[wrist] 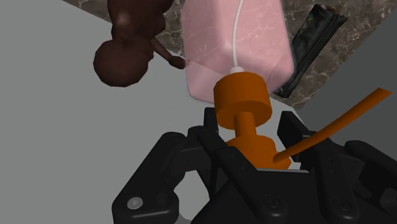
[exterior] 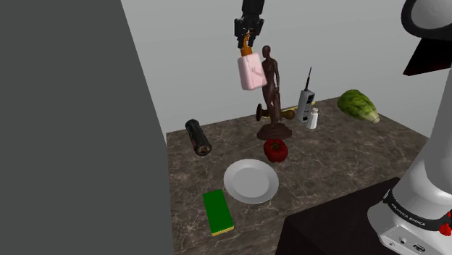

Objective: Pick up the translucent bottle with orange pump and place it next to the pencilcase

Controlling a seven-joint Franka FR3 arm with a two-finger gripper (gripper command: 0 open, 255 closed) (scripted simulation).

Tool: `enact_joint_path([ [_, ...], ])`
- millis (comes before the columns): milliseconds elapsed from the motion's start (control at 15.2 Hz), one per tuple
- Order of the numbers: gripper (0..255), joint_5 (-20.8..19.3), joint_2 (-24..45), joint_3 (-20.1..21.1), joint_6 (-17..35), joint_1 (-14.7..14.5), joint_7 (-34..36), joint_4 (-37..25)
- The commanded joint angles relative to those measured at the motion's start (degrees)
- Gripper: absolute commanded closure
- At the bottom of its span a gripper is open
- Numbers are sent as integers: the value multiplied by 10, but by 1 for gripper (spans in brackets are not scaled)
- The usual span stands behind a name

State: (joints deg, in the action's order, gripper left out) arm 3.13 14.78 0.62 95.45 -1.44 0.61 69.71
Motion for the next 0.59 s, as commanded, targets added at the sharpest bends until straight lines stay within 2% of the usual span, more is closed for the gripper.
enact_joint_path([
  [0, 255, 0, -7, 0, 20, -1, 0, 29],
  [528, 255, 1, -27, 0, 91, -1, -3, 120],
])
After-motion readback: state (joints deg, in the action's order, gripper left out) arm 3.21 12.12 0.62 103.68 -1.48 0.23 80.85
